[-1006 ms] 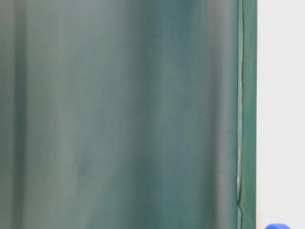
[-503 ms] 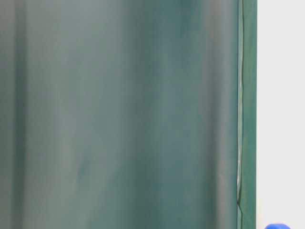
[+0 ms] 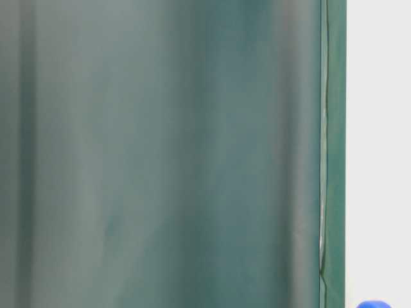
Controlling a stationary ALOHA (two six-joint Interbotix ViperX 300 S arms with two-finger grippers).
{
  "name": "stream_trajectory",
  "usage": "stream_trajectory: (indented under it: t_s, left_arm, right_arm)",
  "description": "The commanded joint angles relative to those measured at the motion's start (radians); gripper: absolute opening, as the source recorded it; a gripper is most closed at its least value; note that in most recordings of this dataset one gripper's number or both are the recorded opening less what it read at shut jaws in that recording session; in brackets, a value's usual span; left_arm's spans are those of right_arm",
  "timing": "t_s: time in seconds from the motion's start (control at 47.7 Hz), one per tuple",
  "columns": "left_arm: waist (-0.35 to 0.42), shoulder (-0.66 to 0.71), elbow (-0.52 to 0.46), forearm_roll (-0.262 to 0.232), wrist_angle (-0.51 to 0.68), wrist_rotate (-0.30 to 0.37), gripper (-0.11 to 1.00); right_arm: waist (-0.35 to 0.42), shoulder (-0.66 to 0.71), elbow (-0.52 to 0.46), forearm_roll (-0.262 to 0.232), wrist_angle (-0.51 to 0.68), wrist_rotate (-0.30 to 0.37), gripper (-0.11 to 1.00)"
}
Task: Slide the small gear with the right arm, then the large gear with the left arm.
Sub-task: 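Move the right gripper over the center of the small blue gear, then lower the right gripper tip into the small gear's hub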
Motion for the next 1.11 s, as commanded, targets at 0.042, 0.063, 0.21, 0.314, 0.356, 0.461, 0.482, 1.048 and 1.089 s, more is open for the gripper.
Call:
stream_trajectory:
  t_s: [0.042,0.063,0.21,0.314,0.356,0.461,0.482,1.048,1.089]
  left_arm:
    - [0.009,0.008,-0.021,-0.002,-0.008,0.000,0.00]
    - [0.011,0.006,-0.021,-0.002,-0.008,0.000,0.00]
    - [0.020,0.008,-0.021,0.000,-0.009,0.000,0.00]
    - [0.025,0.008,-0.021,-0.002,-0.008,0.000,0.00]
    - [0.026,0.008,-0.021,-0.002,-0.008,0.000,0.00]
    - [0.031,0.006,-0.021,-0.002,-0.008,0.000,0.00]
    - [0.032,0.008,-0.021,-0.002,-0.008,0.000,0.00]
    - [0.034,0.006,-0.021,-0.002,-0.008,0.000,0.00]
    - [0.032,0.008,-0.021,-0.002,-0.008,0.002,0.00]
  right_arm:
    - [-0.015,0.021,-0.041,-0.002,0.117,0.002,0.51]
    - [-0.018,0.026,-0.041,-0.002,0.130,0.002,0.51]
    - [-0.029,0.057,-0.032,-0.002,0.202,0.025,0.51]
    - [-0.029,0.078,-0.026,-0.002,0.227,0.055,0.51]
    - [-0.029,0.084,-0.023,-0.003,0.239,0.063,0.51]
    - [-0.029,0.107,-0.021,-0.002,0.282,0.077,0.51]
    - [-0.029,0.114,-0.020,-0.003,0.291,0.078,0.51]
    - [-0.038,0.178,0.018,-0.021,0.318,0.114,0.51]
    - [-0.044,0.192,0.026,-0.021,0.305,0.114,0.51]
